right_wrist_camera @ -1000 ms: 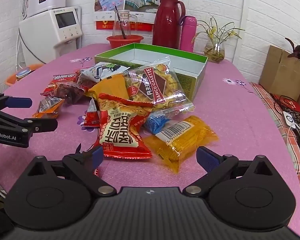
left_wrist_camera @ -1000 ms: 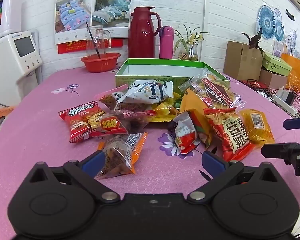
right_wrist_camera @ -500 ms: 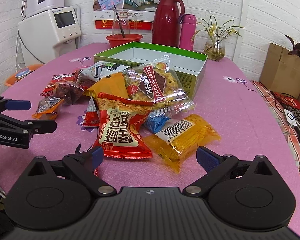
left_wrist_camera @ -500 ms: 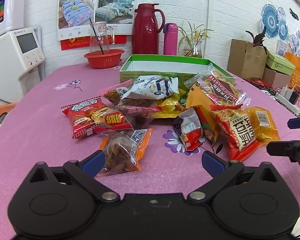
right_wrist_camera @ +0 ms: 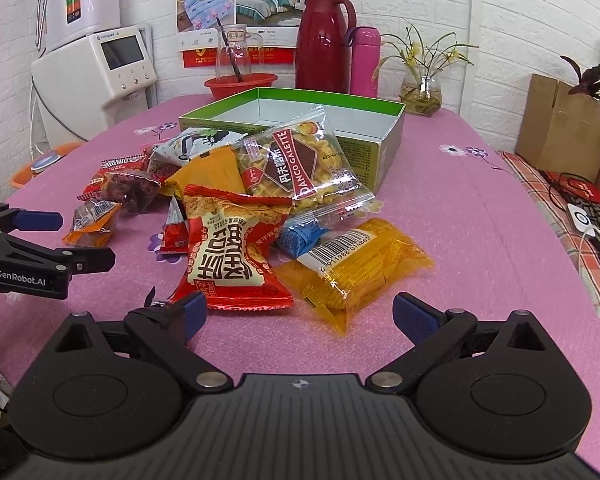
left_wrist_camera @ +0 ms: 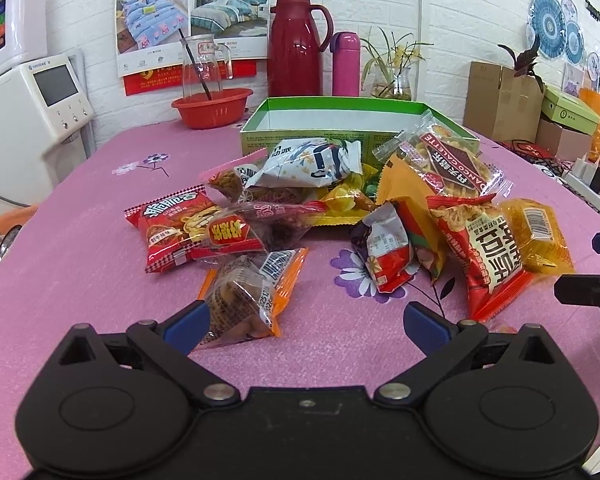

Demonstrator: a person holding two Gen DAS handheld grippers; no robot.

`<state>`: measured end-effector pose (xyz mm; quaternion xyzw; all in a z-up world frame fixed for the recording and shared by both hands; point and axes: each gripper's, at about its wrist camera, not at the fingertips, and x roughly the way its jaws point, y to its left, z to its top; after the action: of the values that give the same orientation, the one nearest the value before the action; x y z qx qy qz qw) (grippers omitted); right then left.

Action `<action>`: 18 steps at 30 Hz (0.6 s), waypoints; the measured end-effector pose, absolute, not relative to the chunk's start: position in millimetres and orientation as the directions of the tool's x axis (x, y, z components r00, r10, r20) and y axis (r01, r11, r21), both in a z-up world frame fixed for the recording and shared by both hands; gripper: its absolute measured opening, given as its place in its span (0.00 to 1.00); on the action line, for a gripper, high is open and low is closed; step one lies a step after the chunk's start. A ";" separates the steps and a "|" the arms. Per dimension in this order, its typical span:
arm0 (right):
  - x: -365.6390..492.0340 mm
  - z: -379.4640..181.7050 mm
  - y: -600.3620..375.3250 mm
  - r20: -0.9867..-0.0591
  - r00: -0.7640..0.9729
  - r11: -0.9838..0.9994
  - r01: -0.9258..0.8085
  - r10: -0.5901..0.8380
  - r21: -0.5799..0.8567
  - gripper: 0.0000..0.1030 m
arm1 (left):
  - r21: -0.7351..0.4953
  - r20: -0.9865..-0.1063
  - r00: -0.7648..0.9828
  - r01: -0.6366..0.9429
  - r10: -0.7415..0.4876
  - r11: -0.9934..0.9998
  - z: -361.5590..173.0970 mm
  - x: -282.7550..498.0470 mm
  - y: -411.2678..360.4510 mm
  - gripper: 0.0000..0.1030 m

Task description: Organize snacks

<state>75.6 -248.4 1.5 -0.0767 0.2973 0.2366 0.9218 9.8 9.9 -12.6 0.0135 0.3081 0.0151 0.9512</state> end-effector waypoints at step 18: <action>84.1 -4.5 -266.7 -0.575 0.711 0.885 -0.464 0.406 0.052 1.00 | 0.072 -0.610 0.791 0.002 0.042 0.997 -10.9 17.0 -8.3 1.00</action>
<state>84.1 -266.7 -4.5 -0.0483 0.2989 0.2354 0.9236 17.0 -8.3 -10.9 0.0343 0.3227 0.0108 0.9458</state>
